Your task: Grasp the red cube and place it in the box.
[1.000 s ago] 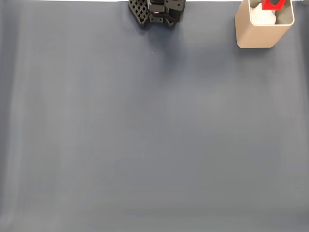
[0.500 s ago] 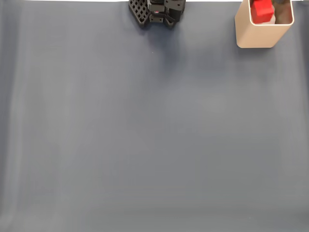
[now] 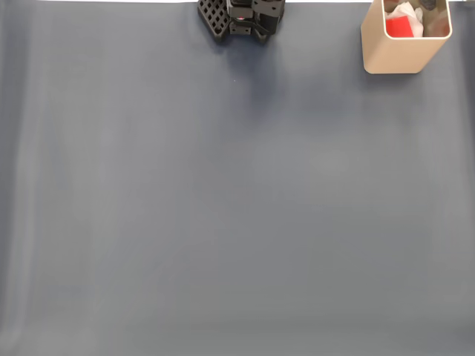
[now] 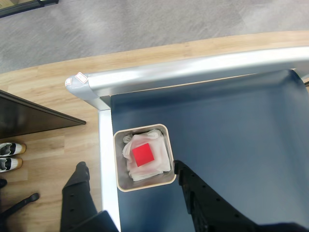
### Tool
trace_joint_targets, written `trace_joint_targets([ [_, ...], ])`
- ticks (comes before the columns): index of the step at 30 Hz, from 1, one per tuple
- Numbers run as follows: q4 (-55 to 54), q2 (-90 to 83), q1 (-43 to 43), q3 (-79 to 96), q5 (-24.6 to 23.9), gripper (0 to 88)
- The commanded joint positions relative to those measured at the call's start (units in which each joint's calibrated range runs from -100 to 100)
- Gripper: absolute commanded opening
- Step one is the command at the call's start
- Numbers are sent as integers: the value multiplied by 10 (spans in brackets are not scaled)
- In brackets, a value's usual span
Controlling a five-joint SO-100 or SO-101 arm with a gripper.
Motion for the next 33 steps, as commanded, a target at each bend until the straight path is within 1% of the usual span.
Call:
trace_joint_targets([
  [1, -8, -15, 0, -3, -2, 427],
  [9, -8, -15, 5, 1, 0, 422],
  [12, -6, -15, 11, 2, 2, 381],
  [13, -4, -15, 14, 2, 3, 345],
  [16, -7, -19, 28, 2, 6, 163],
  [18, -11, -24, 46, 2, 10, 63],
  [19, -15, -26, 59, 3, 13, 23],
  [20, -20, -29, 72, 5, 15, 1],
  [24, -52, -43, 142, 28, 21, 1],
  [30, -80, -61, 271, 64, 28, 1],
  [31, -91, -64, 319, 80, 26, 2],
  [32, -123, -85, 421, 137, 24, 2],
  [33, -132, -90, 443, 152, 23, 2],
])
